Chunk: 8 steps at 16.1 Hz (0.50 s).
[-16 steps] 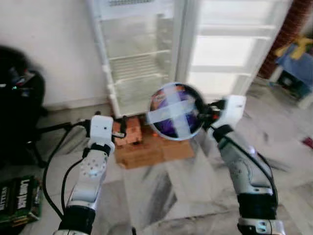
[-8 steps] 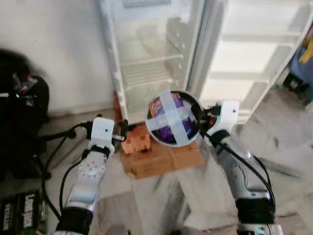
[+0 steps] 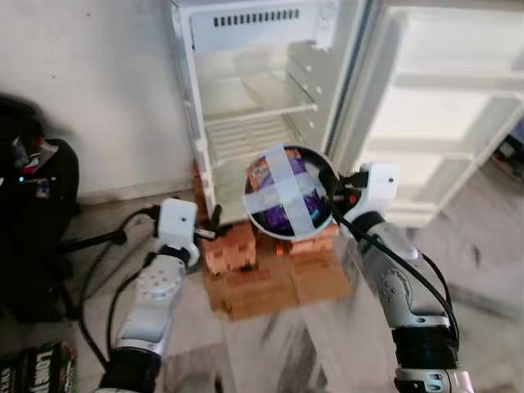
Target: Restocking fridge
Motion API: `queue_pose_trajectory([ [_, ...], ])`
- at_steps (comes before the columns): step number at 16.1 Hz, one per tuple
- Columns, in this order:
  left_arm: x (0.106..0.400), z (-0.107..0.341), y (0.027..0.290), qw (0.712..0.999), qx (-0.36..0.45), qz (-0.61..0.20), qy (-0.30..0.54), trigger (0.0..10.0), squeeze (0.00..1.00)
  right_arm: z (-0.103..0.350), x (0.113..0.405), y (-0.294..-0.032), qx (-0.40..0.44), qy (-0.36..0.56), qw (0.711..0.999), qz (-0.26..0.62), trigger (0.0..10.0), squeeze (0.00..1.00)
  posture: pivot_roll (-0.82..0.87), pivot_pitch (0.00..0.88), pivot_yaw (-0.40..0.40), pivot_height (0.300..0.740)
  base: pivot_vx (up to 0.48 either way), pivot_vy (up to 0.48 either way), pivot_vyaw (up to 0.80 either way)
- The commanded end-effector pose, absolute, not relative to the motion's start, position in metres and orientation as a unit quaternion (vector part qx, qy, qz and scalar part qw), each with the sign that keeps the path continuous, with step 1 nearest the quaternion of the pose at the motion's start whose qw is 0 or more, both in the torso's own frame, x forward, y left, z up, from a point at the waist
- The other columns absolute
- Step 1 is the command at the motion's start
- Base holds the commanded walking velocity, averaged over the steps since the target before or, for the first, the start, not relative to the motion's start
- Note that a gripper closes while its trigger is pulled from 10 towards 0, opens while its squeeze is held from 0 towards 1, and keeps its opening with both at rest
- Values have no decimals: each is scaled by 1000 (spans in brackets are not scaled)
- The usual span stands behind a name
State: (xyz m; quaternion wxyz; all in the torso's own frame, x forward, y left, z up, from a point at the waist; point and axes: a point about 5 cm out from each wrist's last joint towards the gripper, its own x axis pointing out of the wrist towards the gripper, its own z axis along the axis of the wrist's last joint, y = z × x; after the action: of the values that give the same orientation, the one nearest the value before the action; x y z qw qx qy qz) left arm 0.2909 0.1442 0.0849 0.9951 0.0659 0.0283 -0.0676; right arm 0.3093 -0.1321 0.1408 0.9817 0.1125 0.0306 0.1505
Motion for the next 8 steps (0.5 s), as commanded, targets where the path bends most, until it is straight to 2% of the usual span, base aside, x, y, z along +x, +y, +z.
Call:
queue_pose_trajectory([
  [1,289,84,151,996,65,-54,35,10000,0,146,310,-122,108,20,980,167,10000,0,73,85,-29,740,480,0,0],
  [8,289,85,149,996,60,-53,33,10000,0,145,309,-118,99,20,978,181,10000,0,76,86,-32,740,423,0,0],
])
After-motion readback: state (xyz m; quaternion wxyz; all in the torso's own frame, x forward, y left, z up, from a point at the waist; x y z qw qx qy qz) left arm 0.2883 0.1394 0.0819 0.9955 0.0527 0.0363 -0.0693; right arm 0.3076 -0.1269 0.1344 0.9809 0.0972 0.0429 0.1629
